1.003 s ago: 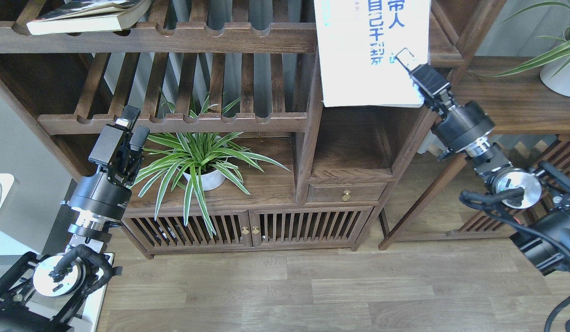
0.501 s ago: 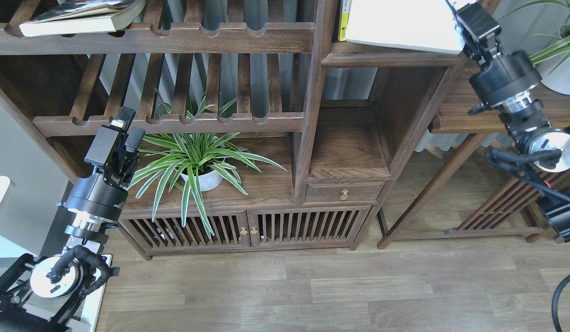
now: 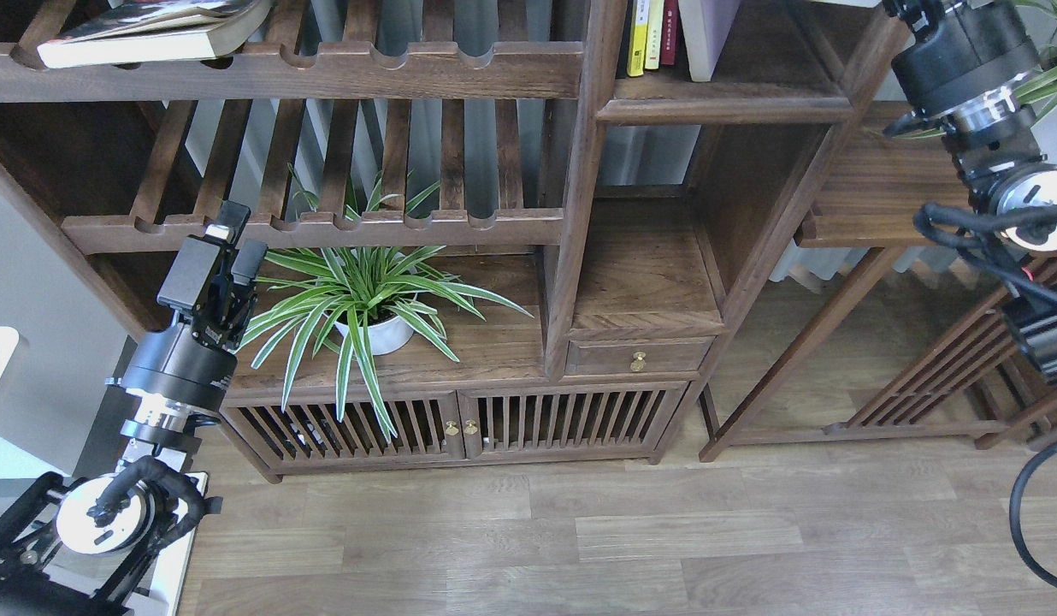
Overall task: Organize books on shelf
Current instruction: 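Carry the white book with the right gripper up to the top shelf, then place the white book on the top shelf and open the right gripper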
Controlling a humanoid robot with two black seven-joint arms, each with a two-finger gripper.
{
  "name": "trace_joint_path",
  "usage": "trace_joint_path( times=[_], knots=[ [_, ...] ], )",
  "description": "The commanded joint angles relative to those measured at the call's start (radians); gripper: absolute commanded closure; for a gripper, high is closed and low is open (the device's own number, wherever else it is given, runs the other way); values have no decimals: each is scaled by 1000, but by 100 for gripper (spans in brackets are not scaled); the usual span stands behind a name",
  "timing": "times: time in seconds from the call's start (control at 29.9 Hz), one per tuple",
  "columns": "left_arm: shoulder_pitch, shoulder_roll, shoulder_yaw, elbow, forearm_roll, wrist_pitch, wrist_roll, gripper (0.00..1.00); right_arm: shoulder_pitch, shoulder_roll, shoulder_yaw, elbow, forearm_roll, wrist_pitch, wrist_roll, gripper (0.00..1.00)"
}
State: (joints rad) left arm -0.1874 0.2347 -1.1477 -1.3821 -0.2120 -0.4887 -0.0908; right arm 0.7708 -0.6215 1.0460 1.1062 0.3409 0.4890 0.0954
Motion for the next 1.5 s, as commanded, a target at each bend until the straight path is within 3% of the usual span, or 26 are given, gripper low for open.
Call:
trace_joint_path(
  times=[0.0,0.27,1.07,1.27,1.47],
  knots=[
    [-1,0,6,0,0,0,5,14,44,49,-15,-75,-2,0,-2,95],
    [-1,2,8,0,0,0,6,14,97,115,-50,-192,-11,0,-6,95],
    [-3,2,13,-2,2,0,13,14,151,108,-129,-437,-92,0,-16,92],
    [-3,2,11,-3,2,0,11,15,163,111,-129,-442,-97,0,-25,75],
    [-1,3,11,-3,2,0,11,15,171,120,-130,-437,-108,0,-31,44]
  ],
)
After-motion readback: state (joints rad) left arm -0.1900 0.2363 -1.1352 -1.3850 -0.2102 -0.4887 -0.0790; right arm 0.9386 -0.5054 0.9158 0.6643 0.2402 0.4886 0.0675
